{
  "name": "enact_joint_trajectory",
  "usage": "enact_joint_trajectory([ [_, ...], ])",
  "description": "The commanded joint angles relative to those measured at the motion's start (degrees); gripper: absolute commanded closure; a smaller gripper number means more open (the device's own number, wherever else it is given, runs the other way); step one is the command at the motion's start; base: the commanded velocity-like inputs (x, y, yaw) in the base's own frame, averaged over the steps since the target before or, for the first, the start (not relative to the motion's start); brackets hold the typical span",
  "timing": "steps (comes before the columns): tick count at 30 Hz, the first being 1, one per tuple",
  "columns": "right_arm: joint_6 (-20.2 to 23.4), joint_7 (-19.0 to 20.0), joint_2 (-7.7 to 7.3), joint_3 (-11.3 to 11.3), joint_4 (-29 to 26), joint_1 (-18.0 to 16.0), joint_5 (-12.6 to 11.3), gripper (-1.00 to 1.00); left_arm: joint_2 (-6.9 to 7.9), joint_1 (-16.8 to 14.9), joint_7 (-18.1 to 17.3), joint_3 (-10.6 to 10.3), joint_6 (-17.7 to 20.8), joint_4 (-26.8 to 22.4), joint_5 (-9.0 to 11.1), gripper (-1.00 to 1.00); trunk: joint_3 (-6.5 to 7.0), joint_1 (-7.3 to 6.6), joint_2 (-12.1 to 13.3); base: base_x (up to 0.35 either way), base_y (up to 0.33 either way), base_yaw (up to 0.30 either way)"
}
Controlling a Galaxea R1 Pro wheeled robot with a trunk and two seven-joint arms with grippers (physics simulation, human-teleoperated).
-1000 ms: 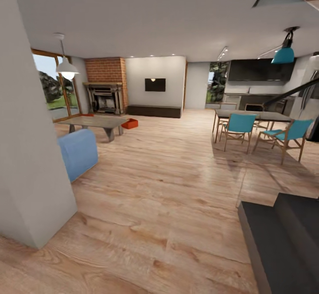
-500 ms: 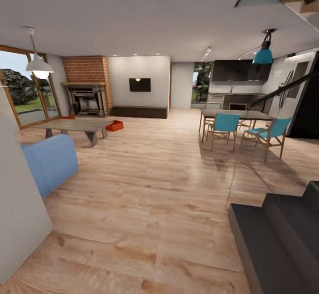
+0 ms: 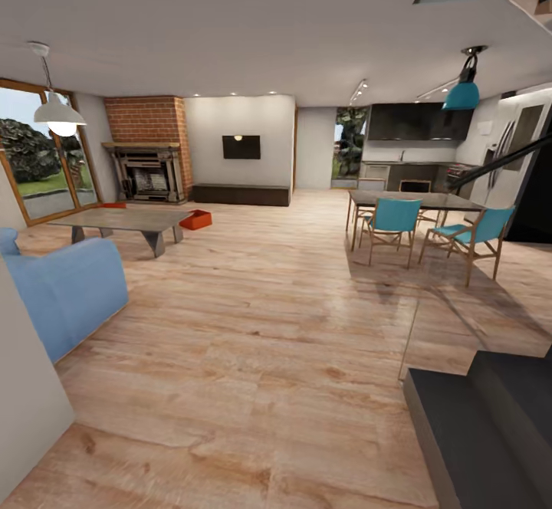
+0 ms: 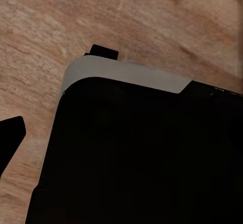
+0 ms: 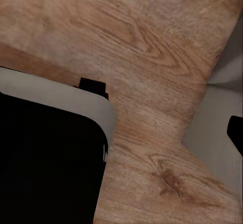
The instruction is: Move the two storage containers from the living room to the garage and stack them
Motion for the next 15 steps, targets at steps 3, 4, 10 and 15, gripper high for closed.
enact_joint_trajectory([
  [3, -0.27, -0.08, 0.03, 0.5, 0.1, -0.05, -0.58, -1.0, -0.01, -0.01, 0.08, 0.06, 0.08, -0.06, 0.36, -1.0, -0.06, 0.03, -0.03, 0.322, 0.0, 0.0],
  [4, -0.27, -0.07, 0.01, 0.5, 0.1, -0.05, -0.58, -1.0, -0.01, -0.01, 0.1, 0.07, 0.09, -0.06, 0.36, -1.0, -0.06, 0.03, -0.03, 0.322, 0.0, 0.0],
  [10, -0.27, -0.04, -0.09, 0.58, 0.1, -0.05, -0.57, -1.0, -0.01, -0.01, 0.14, 0.09, 0.15, -0.16, 0.36, -1.0, -0.06, 0.03, -0.03, 0.323, 0.0, 0.0],
  [15, -0.27, -0.25, -0.02, 0.58, 0.1, -0.05, -0.58, -1.0, -0.01, -0.01, 0.14, 0.09, 0.18, -0.24, 0.36, -1.0, -0.06, 0.03, -0.03, 0.323, 0.0, 0.0],
])
